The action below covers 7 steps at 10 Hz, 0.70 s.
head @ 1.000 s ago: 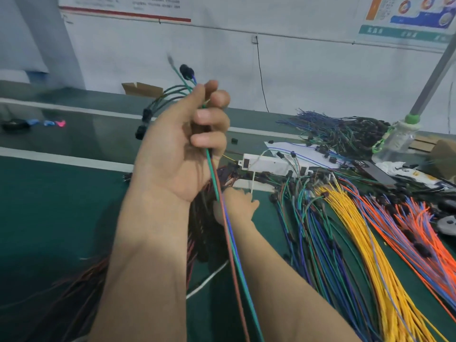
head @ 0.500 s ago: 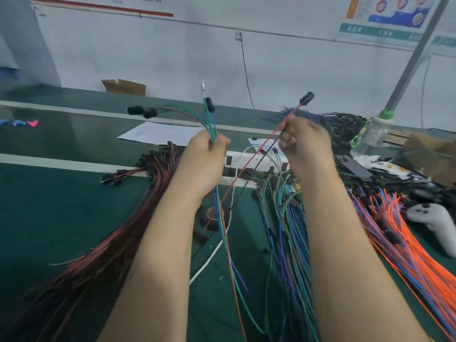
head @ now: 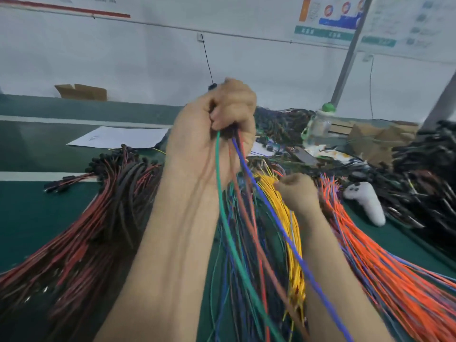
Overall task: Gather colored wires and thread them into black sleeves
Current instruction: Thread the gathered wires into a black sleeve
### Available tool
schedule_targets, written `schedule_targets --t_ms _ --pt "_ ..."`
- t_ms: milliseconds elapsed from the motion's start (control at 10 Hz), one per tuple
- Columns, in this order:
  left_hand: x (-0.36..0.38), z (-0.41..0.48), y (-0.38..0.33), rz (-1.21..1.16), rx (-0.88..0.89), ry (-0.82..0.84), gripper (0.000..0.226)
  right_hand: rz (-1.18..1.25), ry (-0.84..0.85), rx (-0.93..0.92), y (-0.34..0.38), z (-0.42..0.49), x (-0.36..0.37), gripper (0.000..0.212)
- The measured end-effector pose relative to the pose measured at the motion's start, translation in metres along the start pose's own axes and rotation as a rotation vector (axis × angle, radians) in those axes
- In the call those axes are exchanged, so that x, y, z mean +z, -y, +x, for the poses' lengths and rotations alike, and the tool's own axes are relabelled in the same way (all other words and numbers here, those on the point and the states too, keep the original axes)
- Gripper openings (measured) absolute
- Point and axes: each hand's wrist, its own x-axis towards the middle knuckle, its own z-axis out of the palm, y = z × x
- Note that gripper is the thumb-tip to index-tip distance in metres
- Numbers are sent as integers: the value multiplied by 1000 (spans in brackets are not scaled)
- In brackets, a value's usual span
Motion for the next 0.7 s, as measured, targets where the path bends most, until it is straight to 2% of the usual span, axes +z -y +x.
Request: schedule_targets --t_ms 100,200,400,500,600,700 --pt "-6 5 9 -3 18 5 25 -344 81 135 -29 -16 27 32" --pt "-36 18 10 208 77 -231 28 -431 -25 128 -36 -21 37 35" --pt "-113 23 17 839 89 -648 26 -347 -25 183 -34 -13 32 20" --pt "-130 21 18 1095 67 -763 26 -343 -29 191 -37 -9 30 21" --pt "-134 23 18 1144 55 -802 25 -427 18 202 -38 -10 31 30" --pt "-133 25 21 1124 52 -799 24 -401 5 200 -38 -7 30 24"
